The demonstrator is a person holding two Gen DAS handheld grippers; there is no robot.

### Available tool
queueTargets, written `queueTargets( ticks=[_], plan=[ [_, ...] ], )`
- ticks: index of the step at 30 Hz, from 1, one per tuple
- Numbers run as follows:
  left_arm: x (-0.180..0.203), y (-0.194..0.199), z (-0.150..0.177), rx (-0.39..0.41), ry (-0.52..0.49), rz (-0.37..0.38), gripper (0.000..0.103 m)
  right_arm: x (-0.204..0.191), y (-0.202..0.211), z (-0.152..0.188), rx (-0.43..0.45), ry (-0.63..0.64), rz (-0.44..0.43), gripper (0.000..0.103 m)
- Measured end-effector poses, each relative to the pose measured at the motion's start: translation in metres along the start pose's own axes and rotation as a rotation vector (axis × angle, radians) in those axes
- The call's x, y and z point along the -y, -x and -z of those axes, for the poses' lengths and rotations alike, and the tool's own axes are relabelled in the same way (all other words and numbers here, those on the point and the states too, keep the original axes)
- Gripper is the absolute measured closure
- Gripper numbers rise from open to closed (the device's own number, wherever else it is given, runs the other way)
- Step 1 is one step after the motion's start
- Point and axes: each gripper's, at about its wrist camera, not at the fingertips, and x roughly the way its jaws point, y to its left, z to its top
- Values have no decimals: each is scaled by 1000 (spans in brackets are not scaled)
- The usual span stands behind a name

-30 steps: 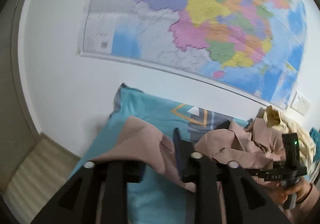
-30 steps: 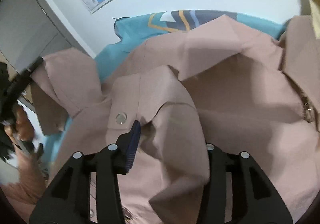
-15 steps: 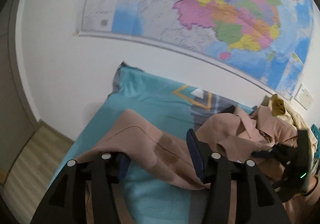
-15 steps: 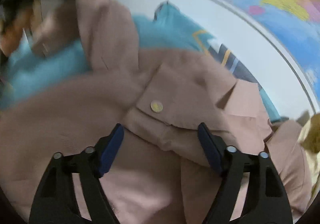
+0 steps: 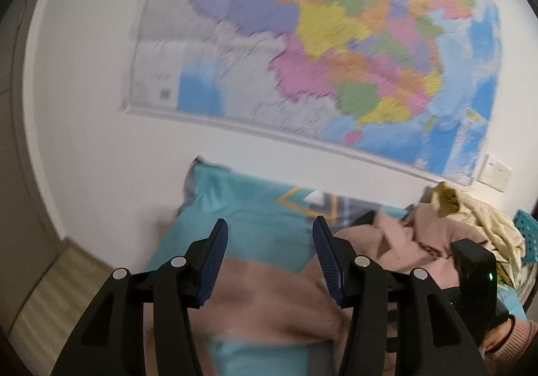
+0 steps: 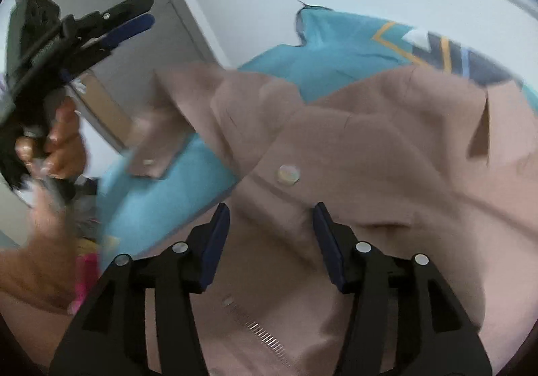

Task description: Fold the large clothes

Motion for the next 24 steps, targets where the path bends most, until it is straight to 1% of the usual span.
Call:
queueTargets(
  ticks=[2, 3, 4, 5, 7, 8, 10, 11, 12, 14, 15, 17, 18, 19, 21, 23, 24],
  plan=[
    [11, 0, -2, -1, -40, 18, 52, 12, 21, 4, 49, -29, 19, 47],
    [13, -2, -1, -20, -43, 39, 42, 20, 33, 7, 73, -51, 50, 44],
    [13, -6, 2, -39, -36, 47, 37, 25, 41, 11, 83, -79, 56, 41],
    [11, -10, 10, -66, -20, 33, 37, 33, 51, 15, 87, -109, 52, 38],
    [6, -17, 29, -126, 17, 46, 35, 40, 65, 20, 104, -123, 76, 38],
    [-3, -21, 45, -175, 84, 45, 33, 43, 70, 23, 105, -132, 80, 37],
    [-17, -27, 68, -238, 169, 63, 33, 48, 73, 27, 103, -145, 74, 36],
    [-26, -29, 83, -268, 228, 61, 33, 48, 75, 29, 106, -145, 82, 36],
    [-34, -31, 96, -291, 277, 48, 33, 49, 74, 30, 103, -144, 80, 36],
    [-46, -35, 110, -324, 346, 62, 33, 49, 70, 29, 100, -146, 79, 36],
    [-52, -38, 114, -332, 382, 54, 31, 47, 68, 28, 99, -143, 76, 35],
    [-63, -47, 114, -332, 438, 73, 26, 44, 68, 28, 98, -140, 64, 34],
    [-68, -53, 112, -325, 465, 61, 24, 42, 71, 31, 101, -137, 67, 34],
    [-74, -61, 109, -317, 490, 32, 24, 41, 72, 32, 103, -133, 63, 34],
    [-85, -72, 100, -276, 520, 30, 24, 38, 78, 39, 108, -130, 58, 34],
    [-95, -79, 89, -240, 550, 4, 27, 36, 82, 42, 113, -123, 67, 34],
    [-99, -82, 80, -210, 558, 4, 36, 36, 85, 44, 116, -121, 81, 33]
  ],
)
